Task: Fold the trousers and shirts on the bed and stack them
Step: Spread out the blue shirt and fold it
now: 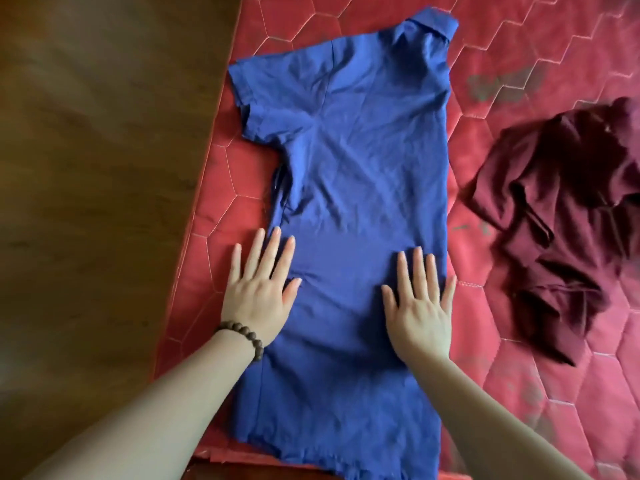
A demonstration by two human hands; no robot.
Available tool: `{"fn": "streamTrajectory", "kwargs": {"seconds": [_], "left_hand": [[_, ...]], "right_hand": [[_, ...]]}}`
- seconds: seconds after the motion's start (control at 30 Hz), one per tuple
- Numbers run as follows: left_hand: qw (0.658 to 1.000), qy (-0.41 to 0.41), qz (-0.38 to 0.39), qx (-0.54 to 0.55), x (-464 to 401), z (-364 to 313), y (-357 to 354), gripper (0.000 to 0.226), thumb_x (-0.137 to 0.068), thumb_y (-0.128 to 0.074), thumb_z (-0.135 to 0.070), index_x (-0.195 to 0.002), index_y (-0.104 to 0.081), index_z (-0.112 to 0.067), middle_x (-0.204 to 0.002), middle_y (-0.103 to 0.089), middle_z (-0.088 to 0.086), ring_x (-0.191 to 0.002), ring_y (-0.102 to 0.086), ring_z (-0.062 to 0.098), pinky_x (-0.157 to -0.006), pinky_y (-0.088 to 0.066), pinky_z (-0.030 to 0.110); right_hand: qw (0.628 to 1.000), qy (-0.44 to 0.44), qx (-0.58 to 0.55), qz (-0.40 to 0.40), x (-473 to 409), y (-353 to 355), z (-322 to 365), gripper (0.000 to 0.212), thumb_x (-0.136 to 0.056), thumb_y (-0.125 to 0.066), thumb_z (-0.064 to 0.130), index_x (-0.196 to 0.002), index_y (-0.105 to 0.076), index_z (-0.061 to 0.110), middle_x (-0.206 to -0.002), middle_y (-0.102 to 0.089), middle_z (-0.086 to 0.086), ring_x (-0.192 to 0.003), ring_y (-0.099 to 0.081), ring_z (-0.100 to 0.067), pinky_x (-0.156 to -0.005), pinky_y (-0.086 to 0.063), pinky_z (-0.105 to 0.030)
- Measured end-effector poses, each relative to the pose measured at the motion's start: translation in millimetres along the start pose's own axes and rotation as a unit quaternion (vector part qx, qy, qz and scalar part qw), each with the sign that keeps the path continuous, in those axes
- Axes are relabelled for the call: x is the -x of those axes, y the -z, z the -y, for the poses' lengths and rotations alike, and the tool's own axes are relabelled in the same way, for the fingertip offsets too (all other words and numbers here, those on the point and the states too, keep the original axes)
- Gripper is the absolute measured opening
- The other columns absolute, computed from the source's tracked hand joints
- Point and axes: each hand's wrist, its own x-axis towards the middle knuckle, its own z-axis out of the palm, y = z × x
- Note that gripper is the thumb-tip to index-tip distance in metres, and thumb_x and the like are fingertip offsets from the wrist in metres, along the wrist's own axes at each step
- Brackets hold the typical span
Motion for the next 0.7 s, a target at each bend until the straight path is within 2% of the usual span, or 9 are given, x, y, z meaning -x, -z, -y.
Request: {"fn": "streamTrajectory", "kwargs": {"seconds": [0.1, 0.2, 0.23, 0.37, 0.43, 0.47, 0.53, 0.6, 0.7], "left_hand": [[1.000, -0.003, 0.006, 0.009, 32, -3, -2, 0.062, -0.095, -0.042, -0.043, -0.150, -0.029, -0.019, -0.159, -0.019, 0.013, -0.146, -0.019, 0.033, -0.115, -0.018, 0.056], [0.998, -0.048, 0.037, -0.013, 63, -10, -4, 0.062, -0.093, -0.031, -0.048, -0.150, -0.029, -0.025, -0.159, -0.018, 0.010, -0.146, -0.019, 0.033, -0.116, -0.019, 0.055], [0.998, -0.042, 0.044, -0.017, 71, -8, -3, 0.062, -0.093, -0.028, -0.049, -0.150, -0.029, -0.025, -0.159, -0.019, 0.008, -0.146, -0.020, 0.032, -0.115, -0.020, 0.054], [0.999, 0.017, 0.038, -0.013, 97, 10, 0, 0.057, -0.097, -0.035, -0.043, -0.149, -0.032, -0.021, -0.158, -0.026, 0.005, -0.144, -0.024, 0.031, -0.114, -0.022, 0.055], [0.999, 0.033, 0.026, -0.002, 106, 10, 1, 0.057, -0.097, -0.041, -0.038, -0.149, -0.031, -0.019, -0.158, -0.023, 0.008, -0.145, -0.021, 0.031, -0.115, -0.018, 0.056], [0.999, 0.024, 0.021, 0.005, 111, 6, 2, 0.059, -0.096, -0.040, -0.040, -0.150, -0.029, -0.019, -0.159, -0.021, 0.008, -0.146, -0.018, 0.031, -0.115, -0.016, 0.055], [0.999, -0.027, 0.026, 0.016, 123, -3, 1, 0.064, -0.093, -0.039, -0.045, -0.150, -0.028, -0.020, -0.159, -0.020, 0.009, -0.146, -0.018, 0.030, -0.115, -0.017, 0.054], [0.997, -0.065, 0.047, 0.008, 136, -10, -2, 0.067, -0.092, -0.049, -0.047, -0.149, -0.031, -0.019, -0.158, -0.022, 0.010, -0.146, -0.021, 0.031, -0.115, -0.020, 0.054], [0.996, -0.058, 0.071, 0.011, 149, -10, -2, 0.072, -0.088, -0.060, -0.046, -0.149, -0.032, -0.019, -0.158, -0.023, 0.010, -0.145, -0.022, 0.031, -0.114, -0.023, 0.054]], "right_hand": [[1.000, -0.012, -0.012, -0.007, 28, 1, 7, 0.062, -0.096, -0.025, 0.045, -0.151, -0.026, 0.017, -0.159, -0.017, -0.005, -0.147, -0.008, -0.022, -0.118, -0.004, -0.054], [0.991, 0.128, -0.006, 0.024, 64, -5, 27, 0.059, -0.096, -0.031, 0.046, -0.150, -0.028, 0.025, -0.159, -0.020, -0.002, -0.147, -0.014, -0.024, -0.117, -0.007, -0.056], [0.989, 0.140, 0.002, 0.038, 73, -8, 26, 0.059, -0.095, -0.030, 0.048, -0.150, -0.027, 0.027, -0.159, -0.019, -0.001, -0.147, -0.016, -0.023, -0.117, -0.009, -0.056], [0.998, -0.028, 0.001, 0.049, 103, -10, -13, 0.064, -0.093, -0.021, 0.053, -0.151, -0.024, 0.026, -0.159, -0.013, 0.001, -0.147, -0.010, -0.019, -0.117, -0.010, -0.056], [0.996, -0.075, -0.008, 0.045, 115, -8, -22, 0.066, -0.093, -0.021, 0.053, -0.152, -0.023, 0.022, -0.159, -0.007, 0.000, -0.147, -0.007, -0.020, -0.117, -0.009, -0.057], [0.997, -0.067, -0.014, 0.043, 120, -6, -20, 0.066, -0.093, -0.024, 0.051, -0.152, -0.023, 0.020, -0.159, -0.008, -0.002, -0.147, -0.008, -0.022, -0.117, -0.008, -0.057], [0.998, 0.024, -0.012, 0.049, 133, -7, -7, 0.066, -0.093, -0.030, 0.050, -0.151, -0.023, 0.021, -0.159, -0.015, -0.004, -0.147, -0.013, -0.025, -0.117, -0.008, -0.055], [0.991, 0.110, -0.002, 0.075, 148, -10, 1, 0.066, -0.092, -0.033, 0.053, -0.151, -0.021, 0.026, -0.159, -0.017, -0.002, -0.146, -0.017, -0.024, -0.117, -0.013, -0.055], [0.991, 0.078, -0.004, 0.111, 164, -10, -3, 0.065, -0.092, -0.032, 0.055, -0.151, -0.018, 0.030, -0.159, -0.018, 0.000, -0.146, -0.017, -0.023, -0.117, -0.015, -0.054]]}}
